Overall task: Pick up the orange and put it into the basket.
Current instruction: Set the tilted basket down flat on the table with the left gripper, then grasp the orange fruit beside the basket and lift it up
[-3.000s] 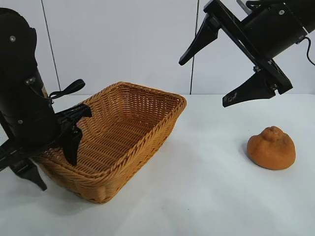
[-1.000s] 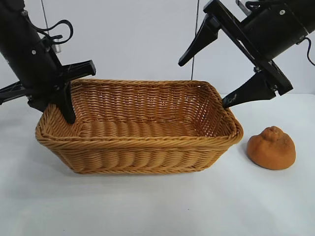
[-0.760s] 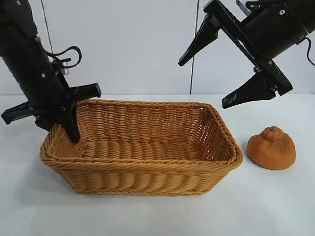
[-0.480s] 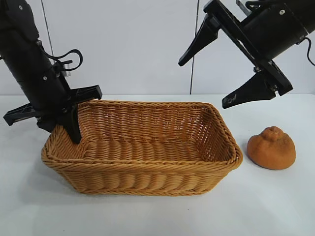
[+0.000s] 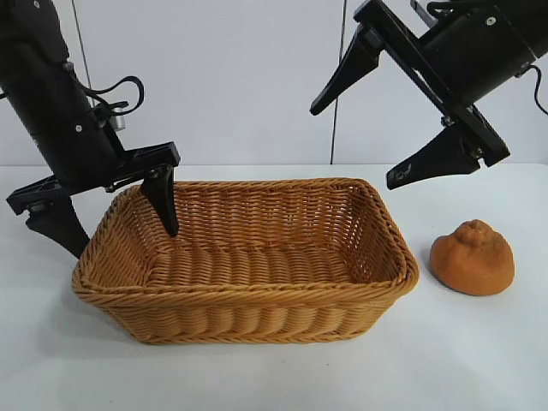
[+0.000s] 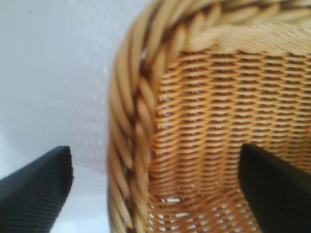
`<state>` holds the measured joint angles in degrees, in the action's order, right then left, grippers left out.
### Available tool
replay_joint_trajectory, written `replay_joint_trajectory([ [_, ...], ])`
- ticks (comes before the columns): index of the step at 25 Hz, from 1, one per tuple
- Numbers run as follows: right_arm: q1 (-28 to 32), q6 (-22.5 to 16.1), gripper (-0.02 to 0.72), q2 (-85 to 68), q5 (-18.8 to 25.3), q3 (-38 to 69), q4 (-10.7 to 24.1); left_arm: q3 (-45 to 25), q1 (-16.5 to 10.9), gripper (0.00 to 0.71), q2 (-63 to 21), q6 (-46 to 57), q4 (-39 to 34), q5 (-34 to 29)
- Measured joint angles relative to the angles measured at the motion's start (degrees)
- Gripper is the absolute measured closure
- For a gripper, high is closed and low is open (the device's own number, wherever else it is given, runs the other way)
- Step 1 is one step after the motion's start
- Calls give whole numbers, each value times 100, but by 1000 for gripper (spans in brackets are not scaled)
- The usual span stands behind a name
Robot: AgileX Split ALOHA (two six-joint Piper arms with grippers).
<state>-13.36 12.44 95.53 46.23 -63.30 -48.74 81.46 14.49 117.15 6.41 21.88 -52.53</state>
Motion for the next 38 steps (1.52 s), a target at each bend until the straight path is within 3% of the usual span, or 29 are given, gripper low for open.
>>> replay_joint_trajectory([
  [7, 0, 0, 28, 0, 0, 0, 0, 746, -62, 17, -391, -5, -925, -742],
  [15, 0, -6, 28, 0, 7, 0, 0, 964, -811, 17, -417, -11, -2016, -1448],
  [18, 0, -6, 28, 0, 7, 0, 0, 964, -948, 17, -417, -17, -2188, -1653],
  [25, 0, -10, 28, 0, 32, 0, 17, 964, -969, 17, -523, -186, -2233, -1689],
  [31, 0, -10, 28, 0, 98, 0, 40, 916, -1005, 17, -1217, -291, -2384, -1689],
  [38, 0, -10, 28, 0, 113, 0, 40, -126, -1005, 17, -2608, -311, -2475, -1695],
])
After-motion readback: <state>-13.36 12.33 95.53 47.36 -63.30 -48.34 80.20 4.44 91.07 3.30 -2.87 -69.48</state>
